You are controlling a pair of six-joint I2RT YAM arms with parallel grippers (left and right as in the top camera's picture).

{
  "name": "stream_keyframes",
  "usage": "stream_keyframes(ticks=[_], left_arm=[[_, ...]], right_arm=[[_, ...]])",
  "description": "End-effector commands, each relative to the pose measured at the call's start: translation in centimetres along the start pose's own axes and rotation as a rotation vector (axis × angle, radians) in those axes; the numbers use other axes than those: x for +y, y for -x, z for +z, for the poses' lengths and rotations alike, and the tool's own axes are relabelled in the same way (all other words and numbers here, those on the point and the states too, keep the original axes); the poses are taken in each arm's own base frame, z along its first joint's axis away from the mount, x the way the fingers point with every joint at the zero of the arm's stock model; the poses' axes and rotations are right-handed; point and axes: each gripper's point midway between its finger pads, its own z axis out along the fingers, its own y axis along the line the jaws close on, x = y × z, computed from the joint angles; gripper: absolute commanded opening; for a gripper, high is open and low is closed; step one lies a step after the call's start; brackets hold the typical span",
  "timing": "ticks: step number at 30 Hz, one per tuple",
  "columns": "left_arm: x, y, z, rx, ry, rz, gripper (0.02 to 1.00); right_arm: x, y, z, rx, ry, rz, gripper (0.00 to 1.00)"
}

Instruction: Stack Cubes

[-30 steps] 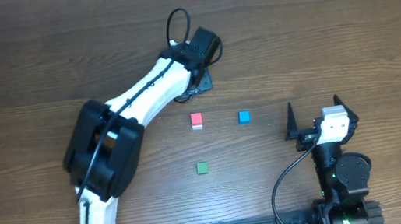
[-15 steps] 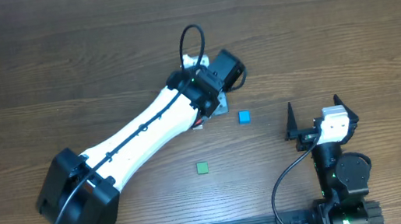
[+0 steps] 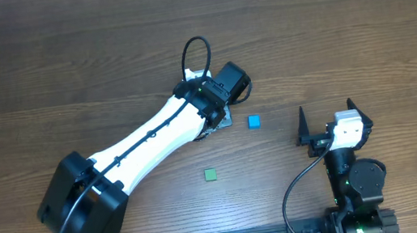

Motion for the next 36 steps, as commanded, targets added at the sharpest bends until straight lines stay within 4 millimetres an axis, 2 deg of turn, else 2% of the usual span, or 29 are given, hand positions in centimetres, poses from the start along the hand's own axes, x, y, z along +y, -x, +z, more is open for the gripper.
stream_keyframes(ticks=[1,36], left_arm=[[0.53,-0.27,-0.10,-0.004,-0.003,-0.022,0.040],[0.15,-1.06,0.45,0.018,-0.005,-0.007,0.042]], right_arm=[[-0.15,-0.17,0.00,-0.001,-0.007,-0.001,0.993],[-0.14,-0.17,0.01,-0.001,-0.007,-0.001,0.993]])
